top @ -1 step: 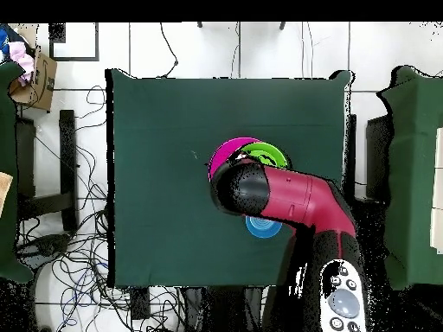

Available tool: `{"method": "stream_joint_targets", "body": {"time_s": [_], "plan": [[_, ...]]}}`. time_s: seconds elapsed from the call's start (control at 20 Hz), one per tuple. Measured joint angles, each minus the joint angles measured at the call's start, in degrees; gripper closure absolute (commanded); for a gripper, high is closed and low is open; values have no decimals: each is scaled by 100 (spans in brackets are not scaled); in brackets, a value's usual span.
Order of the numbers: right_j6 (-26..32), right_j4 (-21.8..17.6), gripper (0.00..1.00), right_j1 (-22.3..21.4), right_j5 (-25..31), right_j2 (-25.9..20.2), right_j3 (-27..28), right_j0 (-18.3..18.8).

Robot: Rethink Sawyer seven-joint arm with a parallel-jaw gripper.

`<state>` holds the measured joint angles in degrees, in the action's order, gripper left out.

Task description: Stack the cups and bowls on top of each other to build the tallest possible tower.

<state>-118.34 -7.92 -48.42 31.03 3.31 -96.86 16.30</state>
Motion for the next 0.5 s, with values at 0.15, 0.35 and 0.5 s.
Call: {"method": "stream_joint_targets", "body": {"time_s": [0.15,0.35,0.5], "plan": [[0,-1,0,-13,0,14,-1,-3],[0,-1,0,-54,0,16,-1,-3],[0,1,0,-131,2,15,2,-3]]}}
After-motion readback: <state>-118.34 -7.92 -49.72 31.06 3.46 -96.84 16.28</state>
